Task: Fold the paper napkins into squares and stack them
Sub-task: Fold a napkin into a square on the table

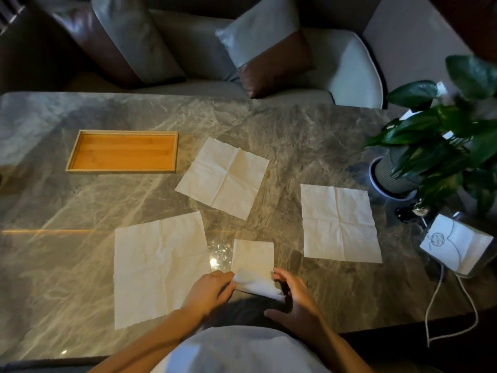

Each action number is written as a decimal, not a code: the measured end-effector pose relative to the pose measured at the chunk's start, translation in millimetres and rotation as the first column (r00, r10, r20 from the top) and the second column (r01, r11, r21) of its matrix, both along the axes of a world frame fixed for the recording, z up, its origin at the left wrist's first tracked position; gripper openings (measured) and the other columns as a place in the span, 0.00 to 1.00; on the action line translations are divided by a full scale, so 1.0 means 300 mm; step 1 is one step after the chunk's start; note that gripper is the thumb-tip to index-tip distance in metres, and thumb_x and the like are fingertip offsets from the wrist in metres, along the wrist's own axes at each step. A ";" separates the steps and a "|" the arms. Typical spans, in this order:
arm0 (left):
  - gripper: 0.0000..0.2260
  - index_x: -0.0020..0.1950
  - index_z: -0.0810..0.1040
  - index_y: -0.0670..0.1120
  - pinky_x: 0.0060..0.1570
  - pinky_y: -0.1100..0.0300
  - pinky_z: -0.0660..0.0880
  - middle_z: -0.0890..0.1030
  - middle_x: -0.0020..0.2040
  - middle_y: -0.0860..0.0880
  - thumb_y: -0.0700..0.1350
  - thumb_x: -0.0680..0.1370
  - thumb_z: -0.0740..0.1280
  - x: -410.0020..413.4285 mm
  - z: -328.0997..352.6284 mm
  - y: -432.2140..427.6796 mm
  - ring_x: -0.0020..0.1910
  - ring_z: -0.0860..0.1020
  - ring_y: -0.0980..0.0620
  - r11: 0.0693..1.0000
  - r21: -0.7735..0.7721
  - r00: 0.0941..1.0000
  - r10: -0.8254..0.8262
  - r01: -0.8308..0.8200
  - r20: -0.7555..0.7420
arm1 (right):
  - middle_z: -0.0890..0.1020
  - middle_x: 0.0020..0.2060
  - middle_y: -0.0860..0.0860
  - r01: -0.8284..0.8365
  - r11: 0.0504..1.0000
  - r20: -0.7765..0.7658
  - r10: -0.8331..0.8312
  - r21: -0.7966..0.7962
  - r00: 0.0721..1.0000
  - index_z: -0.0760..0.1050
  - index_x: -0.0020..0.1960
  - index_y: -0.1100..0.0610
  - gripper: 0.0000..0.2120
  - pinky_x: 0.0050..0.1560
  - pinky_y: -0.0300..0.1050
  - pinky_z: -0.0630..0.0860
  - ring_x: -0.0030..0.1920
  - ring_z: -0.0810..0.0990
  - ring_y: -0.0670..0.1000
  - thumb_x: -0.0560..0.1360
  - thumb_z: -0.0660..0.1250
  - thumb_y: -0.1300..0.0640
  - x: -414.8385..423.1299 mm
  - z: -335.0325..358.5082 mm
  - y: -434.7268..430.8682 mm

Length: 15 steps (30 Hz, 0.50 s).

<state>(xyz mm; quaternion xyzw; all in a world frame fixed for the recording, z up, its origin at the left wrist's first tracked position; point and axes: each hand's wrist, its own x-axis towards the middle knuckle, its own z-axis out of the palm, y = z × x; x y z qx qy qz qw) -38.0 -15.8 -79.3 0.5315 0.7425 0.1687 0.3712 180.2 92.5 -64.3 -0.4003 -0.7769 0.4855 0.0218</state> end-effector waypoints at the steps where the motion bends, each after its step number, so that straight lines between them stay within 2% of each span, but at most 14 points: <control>1: 0.12 0.56 0.78 0.47 0.51 0.56 0.74 0.82 0.52 0.45 0.50 0.81 0.57 -0.001 -0.003 0.000 0.49 0.79 0.47 1.000 -0.004 1.000 0.008 -0.008 0.002 | 0.70 0.58 0.37 0.024 1.000 0.005 -0.024 -0.011 1.000 0.68 0.63 0.40 0.30 0.60 0.31 0.69 0.60 0.72 0.39 0.65 0.77 0.49 -0.004 -0.007 0.004; 3: 0.12 0.55 0.76 0.50 0.49 0.56 0.76 0.83 0.48 0.47 0.51 0.81 0.55 -0.007 -0.001 -0.002 0.45 0.79 0.50 0.998 -0.008 0.997 0.063 -0.063 0.041 | 0.74 0.52 0.37 0.091 0.993 0.007 -0.090 -0.075 0.996 0.73 0.49 0.35 0.19 0.54 0.31 0.72 0.54 0.76 0.40 0.70 0.74 0.58 -0.025 -0.013 0.014; 5: 0.11 0.51 0.74 0.53 0.46 0.57 0.77 0.82 0.43 0.49 0.53 0.82 0.53 -0.010 0.008 -0.002 0.40 0.78 0.52 0.993 -0.024 0.991 0.113 -0.112 0.066 | 0.78 0.40 0.42 0.157 0.980 0.023 -0.155 -0.121 0.988 0.76 0.38 0.40 0.14 0.44 0.33 0.73 0.43 0.77 0.42 0.74 0.69 0.58 -0.049 -0.021 0.023; 6: 0.10 0.48 0.72 0.55 0.44 0.58 0.77 0.81 0.41 0.51 0.53 0.82 0.52 -0.008 0.010 0.001 0.38 0.78 0.54 0.991 -0.025 0.989 0.134 -0.133 0.069 | 0.77 0.34 0.44 0.187 0.973 0.029 -0.185 -0.137 0.982 0.76 0.35 0.44 0.12 0.39 0.34 0.73 0.38 0.76 0.44 0.75 0.68 0.57 -0.059 -0.025 0.025; 9: 0.07 0.45 0.68 0.58 0.40 0.61 0.74 0.78 0.37 0.54 0.55 0.81 0.54 -0.005 0.009 0.016 0.34 0.75 0.56 0.977 -0.038 0.974 0.210 -0.208 0.079 | 0.75 0.29 0.45 0.239 0.961 0.035 -0.237 -0.136 0.971 0.71 0.34 0.48 0.14 0.36 0.36 0.72 0.34 0.75 0.44 0.77 0.67 0.56 -0.082 -0.035 0.029; 11: 0.04 0.49 0.68 0.57 0.41 0.64 0.74 0.79 0.37 0.54 0.55 0.80 0.57 -0.007 0.000 0.025 0.34 0.76 0.56 0.967 -0.082 0.965 0.247 -0.240 0.089 | 0.75 0.28 0.45 0.256 0.957 0.048 -0.251 -0.134 0.967 0.71 0.34 0.49 0.14 0.37 0.39 0.73 0.34 0.75 0.45 0.77 0.67 0.56 -0.089 -0.047 0.033; 15: 0.06 0.55 0.69 0.51 0.45 0.63 0.76 0.80 0.40 0.52 0.49 0.79 0.61 -0.013 -0.009 0.045 0.37 0.77 0.55 0.965 -0.111 0.967 0.244 -0.236 0.070 | 0.76 0.29 0.49 0.271 0.954 0.083 -0.262 -0.127 0.962 0.72 0.37 0.54 0.11 0.38 0.49 0.76 0.34 0.76 0.50 0.77 0.67 0.53 -0.092 -0.073 0.045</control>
